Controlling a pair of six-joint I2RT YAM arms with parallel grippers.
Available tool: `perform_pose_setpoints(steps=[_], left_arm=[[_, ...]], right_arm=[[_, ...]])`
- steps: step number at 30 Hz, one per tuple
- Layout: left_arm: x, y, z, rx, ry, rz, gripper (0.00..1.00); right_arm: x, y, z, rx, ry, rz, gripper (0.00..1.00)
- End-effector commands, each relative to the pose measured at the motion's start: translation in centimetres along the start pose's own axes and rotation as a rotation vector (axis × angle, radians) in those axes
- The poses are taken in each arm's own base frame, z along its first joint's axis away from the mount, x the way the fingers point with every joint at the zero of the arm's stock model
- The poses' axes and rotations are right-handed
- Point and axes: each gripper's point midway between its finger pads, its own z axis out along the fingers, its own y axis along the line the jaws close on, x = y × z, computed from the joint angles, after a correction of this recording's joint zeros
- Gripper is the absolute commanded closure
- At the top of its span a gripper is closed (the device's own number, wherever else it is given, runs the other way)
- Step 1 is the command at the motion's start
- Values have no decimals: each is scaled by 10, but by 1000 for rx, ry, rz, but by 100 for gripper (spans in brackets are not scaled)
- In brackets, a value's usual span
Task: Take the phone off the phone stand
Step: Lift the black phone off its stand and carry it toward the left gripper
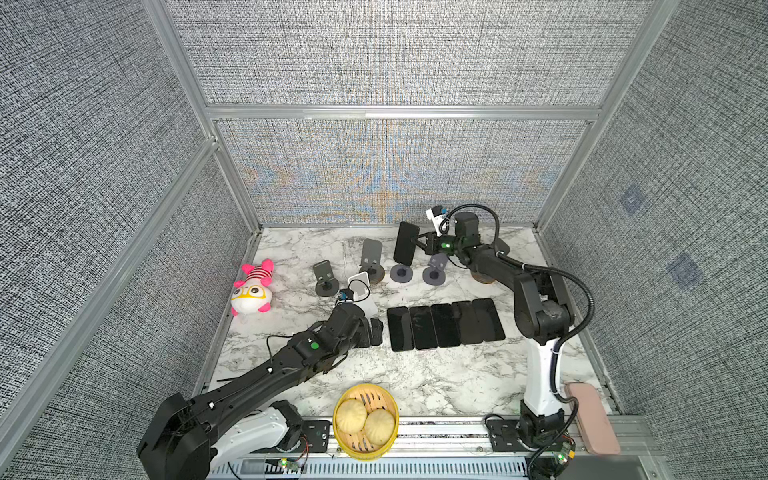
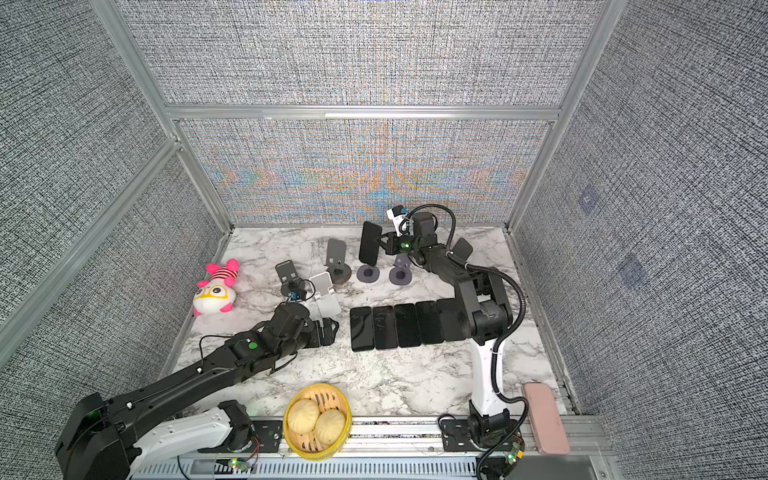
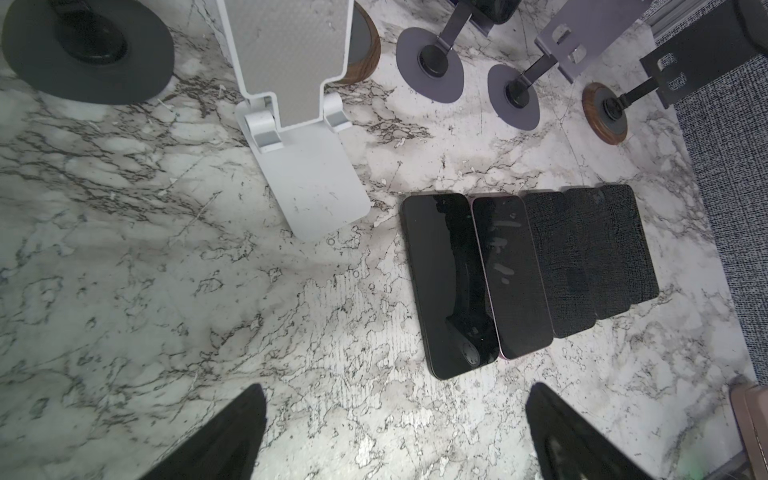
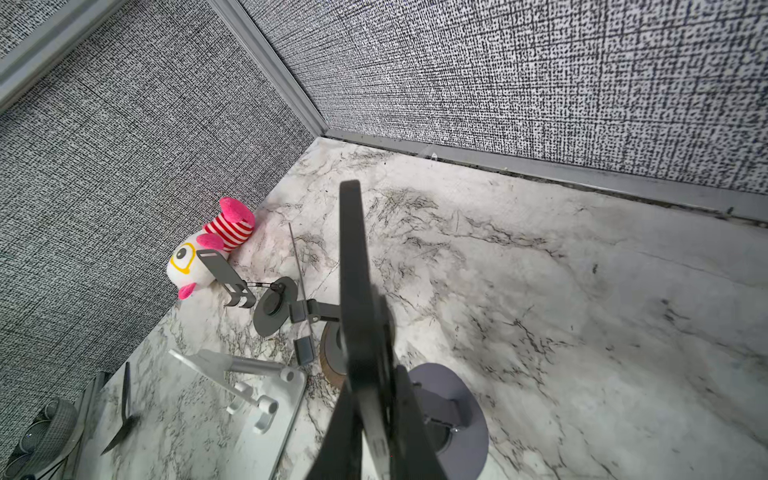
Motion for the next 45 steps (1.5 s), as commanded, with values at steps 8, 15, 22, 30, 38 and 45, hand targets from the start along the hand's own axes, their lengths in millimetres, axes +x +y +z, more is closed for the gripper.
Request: perform_pose_setpoints(steps=[8, 15, 22, 30, 38, 45], left_arm=[[-7, 0, -6, -15, -14, 31, 1], [-23, 2, -12, -82, -37, 102, 1], [-41, -31, -3, -4, -32, 261, 1], [-54, -66, 11, 97, -19, 332, 1], [-57, -97, 27, 198, 13, 342, 1], [-56, -99, 36, 201, 23, 321, 1]], right_arm=[[-23, 33, -27, -14, -44, -31, 99], [-11, 55, -51, 11, -9, 20, 100], [25, 93, -66, 22, 51, 89, 100], [61, 120, -86, 40, 115, 202, 100], [78, 145, -87, 13, 176, 190, 100], [86, 163, -84, -33, 195, 180, 100]])
